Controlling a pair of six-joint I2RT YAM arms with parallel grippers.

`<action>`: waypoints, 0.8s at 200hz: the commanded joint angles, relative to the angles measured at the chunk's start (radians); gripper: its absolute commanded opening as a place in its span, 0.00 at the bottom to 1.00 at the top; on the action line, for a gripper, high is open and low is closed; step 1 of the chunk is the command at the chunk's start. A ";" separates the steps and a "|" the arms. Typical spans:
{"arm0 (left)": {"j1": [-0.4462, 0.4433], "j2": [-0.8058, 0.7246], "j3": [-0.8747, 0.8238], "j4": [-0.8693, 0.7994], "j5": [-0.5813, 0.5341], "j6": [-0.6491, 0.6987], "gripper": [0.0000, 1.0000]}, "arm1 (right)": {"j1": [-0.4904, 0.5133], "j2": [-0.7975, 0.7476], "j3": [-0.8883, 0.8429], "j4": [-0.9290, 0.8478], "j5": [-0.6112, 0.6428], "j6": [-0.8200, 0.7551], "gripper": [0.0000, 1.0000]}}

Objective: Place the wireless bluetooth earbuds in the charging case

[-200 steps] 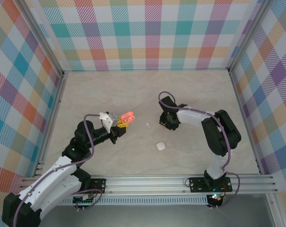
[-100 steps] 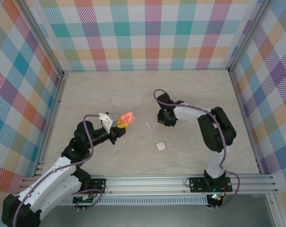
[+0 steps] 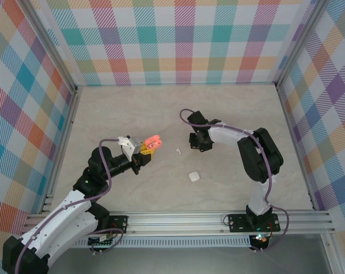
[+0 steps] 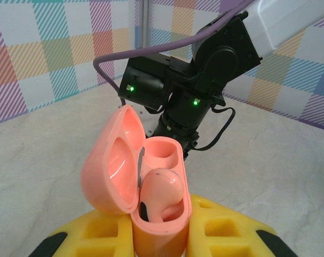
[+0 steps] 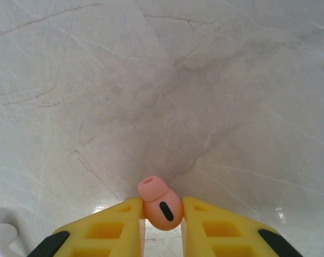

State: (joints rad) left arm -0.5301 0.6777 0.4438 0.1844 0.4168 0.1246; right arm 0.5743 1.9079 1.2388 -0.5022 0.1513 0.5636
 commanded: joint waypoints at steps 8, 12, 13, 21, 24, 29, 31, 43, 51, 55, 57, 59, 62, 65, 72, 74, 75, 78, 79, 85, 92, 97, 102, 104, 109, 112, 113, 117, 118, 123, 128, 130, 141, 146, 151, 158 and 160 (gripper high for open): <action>-0.011 -0.014 0.022 0.000 -0.006 0.006 0.07 | -0.004 -0.026 0.011 -0.099 0.029 -0.102 0.22; -0.011 -0.014 0.023 0.000 -0.006 0.006 0.07 | -0.005 -0.030 0.011 -0.099 0.029 -0.107 0.22; -0.011 -0.014 0.023 0.000 -0.006 0.007 0.07 | -0.004 -0.031 0.011 -0.099 0.029 -0.108 0.22; -0.011 -0.014 0.022 0.000 -0.006 0.006 0.07 | -0.004 -0.040 0.011 -0.100 0.028 -0.120 0.22; -0.011 -0.013 0.022 0.001 -0.006 0.006 0.07 | -0.004 -0.042 0.011 -0.101 0.028 -0.125 0.22; -0.011 -0.013 0.021 0.002 -0.007 0.006 0.07 | -0.005 -0.046 0.013 -0.101 0.027 -0.133 0.22; -0.011 -0.012 0.021 0.003 -0.007 0.006 0.07 | -0.004 -0.049 0.013 -0.102 0.027 -0.136 0.22; -0.011 -0.011 0.018 0.007 -0.006 0.006 0.07 | -0.004 -0.063 0.014 -0.106 0.027 -0.158 0.22; -0.011 -0.009 0.016 0.009 -0.004 0.006 0.07 | -0.004 -0.076 0.015 -0.110 0.025 -0.177 0.22; -0.011 -0.007 0.016 0.010 -0.002 0.007 0.07 | -0.004 -0.082 0.016 -0.111 0.024 -0.185 0.22; -0.011 -0.006 0.016 0.010 -0.001 0.007 0.07 | -0.004 -0.086 0.016 -0.113 0.023 -0.190 0.22; -0.011 -0.005 0.016 0.010 0.000 0.007 0.07 | -0.004 -0.089 0.016 -0.113 0.023 -0.196 0.22; -0.011 -0.003 0.016 0.012 0.004 0.008 0.07 | -0.003 -0.093 0.016 -0.113 0.021 -0.204 0.22; -0.011 -0.002 0.016 0.012 0.006 0.009 0.07 | -0.003 -0.099 0.016 -0.114 0.021 -0.211 0.22; -0.011 0.002 0.019 0.012 0.014 0.012 0.07 | -0.003 -0.111 0.016 -0.117 0.019 -0.232 0.22; -0.011 0.002 0.018 0.012 0.016 0.012 0.07 | -0.002 -0.115 0.016 -0.118 0.019 -0.237 0.22; -0.011 0.004 0.019 0.012 0.018 0.013 0.07 | -0.002 -0.116 0.017 -0.119 0.019 -0.240 0.22; -0.011 0.007 0.020 0.012 0.020 0.013 0.07 | -0.002 -0.122 0.017 -0.120 0.019 -0.249 0.22; -0.011 0.007 0.021 0.012 0.021 0.015 0.07 | -0.002 -0.124 0.017 -0.120 0.020 -0.251 0.22; -0.011 0.012 0.022 0.012 0.027 0.016 0.07 | -0.002 -0.135 0.019 -0.124 0.021 -0.270 0.22; -0.011 0.017 0.025 0.012 0.033 0.019 0.07 | -0.001 -0.146 0.023 -0.132 0.022 -0.288 0.21; -0.011 0.019 0.027 0.010 0.040 0.023 0.07 | -0.001 -0.154 0.028 -0.140 0.023 -0.303 0.21; -0.011 0.022 0.030 0.009 0.045 0.027 0.07 | -0.001 -0.162 0.034 -0.149 0.026 -0.315 0.21; -0.011 0.024 0.030 0.008 0.047 0.028 0.07 | 0.001 -0.165 0.037 -0.153 0.026 -0.320 0.21; -0.011 0.026 0.032 0.006 0.050 0.032 0.07 | 0.002 -0.173 0.043 -0.164 0.028 -0.332 0.22; -0.011 0.028 0.033 0.004 0.052 0.034 0.07 | 0.002 -0.179 0.047 -0.170 0.029 -0.341 0.21; -0.011 0.029 0.033 0.004 0.054 0.035 0.07 | 0.002 -0.180 0.047 -0.172 0.029 -0.344 0.21; -0.011 0.031 0.035 0.003 0.058 0.036 0.07 | 0.005 -0.189 0.052 -0.180 0.031 -0.357 0.21; -0.011 0.032 0.035 0.004 0.059 0.036 0.07 | 0.005 -0.191 0.053 -0.182 0.031 -0.360 0.21; -0.011 0.033 0.035 0.003 0.065 0.040 0.07 | 0.009 -0.201 0.058 -0.190 0.034 -0.373 0.21; -0.011 0.035 0.036 0.003 0.071 0.042 0.07 | 0.015 -0.212 0.062 -0.197 0.037 -0.393 0.21; -0.011 0.036 0.036 0.003 0.073 0.044 0.07 | 0.017 -0.217 0.063 -0.200 0.038 -0.399 0.21; -0.011 0.043 0.038 0.001 0.086 0.049 0.07 | 0.030 -0.245 0.072 -0.212 0.043 -0.439 0.20; -0.011 0.047 0.039 0.003 0.093 0.050 0.07 | 0.036 -0.261 0.075 -0.215 0.042 -0.458 0.20; -0.011 0.052 0.040 0.004 0.103 0.050 0.07 | 0.044 -0.276 0.078 -0.219 0.042 -0.473 0.20; -0.011 0.059 0.043 0.007 0.115 0.050 0.07 | 0.055 -0.298 0.083 -0.224 0.039 -0.494 0.20; -0.011 0.062 0.044 0.008 0.119 0.050 0.07 | 0.057 -0.303 0.084 -0.225 0.038 -0.499 0.20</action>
State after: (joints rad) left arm -0.5301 0.7250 0.4438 0.1841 0.4717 0.1513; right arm 0.5938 1.6913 1.2797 -0.6743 0.1837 0.1883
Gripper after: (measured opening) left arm 0.201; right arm 0.202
